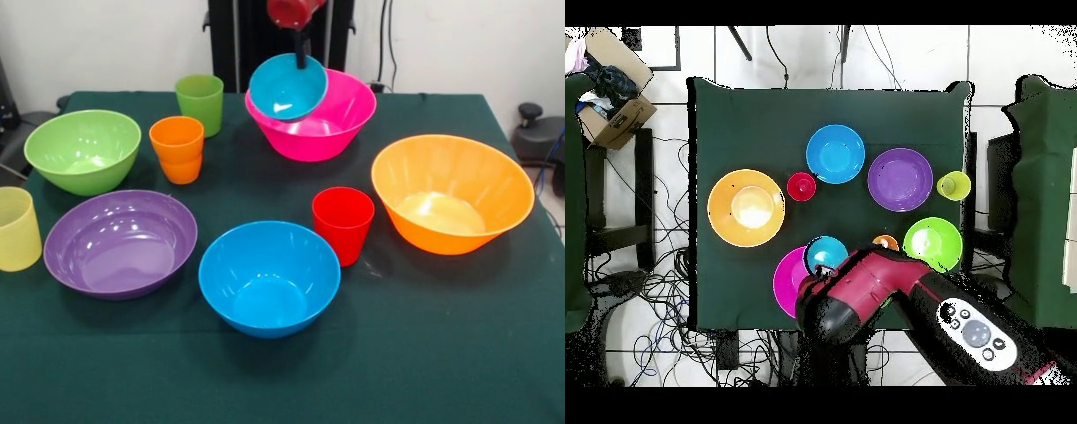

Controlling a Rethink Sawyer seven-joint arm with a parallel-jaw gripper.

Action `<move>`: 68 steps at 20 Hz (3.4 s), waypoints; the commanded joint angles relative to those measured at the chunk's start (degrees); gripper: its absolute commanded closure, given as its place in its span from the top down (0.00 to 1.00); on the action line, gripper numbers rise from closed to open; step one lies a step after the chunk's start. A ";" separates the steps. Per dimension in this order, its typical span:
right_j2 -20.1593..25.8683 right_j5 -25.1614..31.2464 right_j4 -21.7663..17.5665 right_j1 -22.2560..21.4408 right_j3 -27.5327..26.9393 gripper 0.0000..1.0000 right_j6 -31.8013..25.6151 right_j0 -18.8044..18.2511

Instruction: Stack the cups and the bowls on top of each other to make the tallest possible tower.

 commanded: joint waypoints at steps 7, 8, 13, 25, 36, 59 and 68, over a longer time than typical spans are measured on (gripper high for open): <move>5.31 -6.24 -1.96 -12.22 8.97 0.00 0.31 5.52; 4.65 -6.79 -1.95 -12.23 9.01 0.00 1.31 5.66; -0.92 -8.74 -6.33 -8.50 6.36 0.00 4.73 5.82; -15.60 -17.81 -16.23 -1.49 1.04 0.00 14.10 11.44; -27.60 -23.56 -21.30 1.93 -0.26 0.00 21.56 18.15; -42.21 -37.09 -19.97 5.72 -4.01 1.00 29.63 26.91; -39.30 -33.61 -19.31 3.98 -2.86 1.00 26.32 26.67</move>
